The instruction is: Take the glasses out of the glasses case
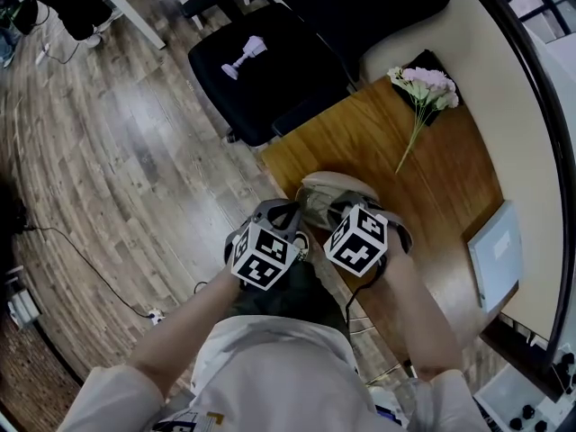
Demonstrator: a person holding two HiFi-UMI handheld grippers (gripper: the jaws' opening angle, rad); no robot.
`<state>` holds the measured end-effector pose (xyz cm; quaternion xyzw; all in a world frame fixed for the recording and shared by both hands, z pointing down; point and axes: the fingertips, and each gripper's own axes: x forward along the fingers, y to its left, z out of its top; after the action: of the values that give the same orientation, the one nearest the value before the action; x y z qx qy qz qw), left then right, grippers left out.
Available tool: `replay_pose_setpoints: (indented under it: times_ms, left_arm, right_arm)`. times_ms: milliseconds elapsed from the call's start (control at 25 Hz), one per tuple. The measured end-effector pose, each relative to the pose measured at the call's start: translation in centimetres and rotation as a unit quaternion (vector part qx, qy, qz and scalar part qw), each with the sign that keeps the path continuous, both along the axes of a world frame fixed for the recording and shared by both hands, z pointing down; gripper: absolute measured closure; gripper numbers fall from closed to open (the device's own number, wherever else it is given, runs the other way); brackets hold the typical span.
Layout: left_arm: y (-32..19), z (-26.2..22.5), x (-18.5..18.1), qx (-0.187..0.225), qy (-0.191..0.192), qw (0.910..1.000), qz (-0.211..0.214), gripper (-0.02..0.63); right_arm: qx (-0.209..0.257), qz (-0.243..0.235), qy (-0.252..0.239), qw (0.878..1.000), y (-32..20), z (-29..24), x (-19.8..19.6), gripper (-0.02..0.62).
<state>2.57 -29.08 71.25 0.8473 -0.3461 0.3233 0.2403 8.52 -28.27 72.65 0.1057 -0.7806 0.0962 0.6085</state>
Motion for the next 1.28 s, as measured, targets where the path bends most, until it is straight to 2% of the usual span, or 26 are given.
replay_pose_setpoints:
  times_ms: [280,480,600,760,920,1080,1280]
  left_arm:
    - [0.0,-4.3,-1.5,0.018,-0.004,0.9998,-0.011,0.603]
    - [-1.9,-9.3,-4.3,0.044,0.0,0.9974,-0.056,0.603]
    - [-3.2,-13.2,-5.3,0.071,0.005,0.9952,-0.067,0.603]
    - [-4.3,-18.8,-6.3,0.117,0.011,0.9903,-0.075,0.603]
    - [-4.9,-24.4,-6.8,0.164,0.007,0.9835,-0.076,0.603]
    - [-4.9,-30.0,-6.9,0.209,0.011,0.9756,-0.068,0.603]
    - [-4.5,-36.2,-7.2,0.267,0.02,0.9613,-0.064,0.603]
  right_arm:
    - [0.09,0.073,-0.051,0.992,-2.5,-6.2,0.6,0.557]
    - [0.156,0.117,-0.077,0.978,-4.7,-11.7,1.5,0.56]
    - [0.19,0.145,-0.108,0.965,-5.7,-16.0,1.8,0.56]
    - [0.242,0.178,-0.151,0.942,-6.3,-22.9,2.2,0.56]
    - [0.302,0.187,-0.185,0.916,-6.3,-29.2,2.4,0.56]
    - [0.34,0.201,-0.228,0.89,-5.5,-35.1,2.5,0.56]
    - [0.388,0.221,-0.283,0.849,-4.1,-41.7,2.9,0.558]
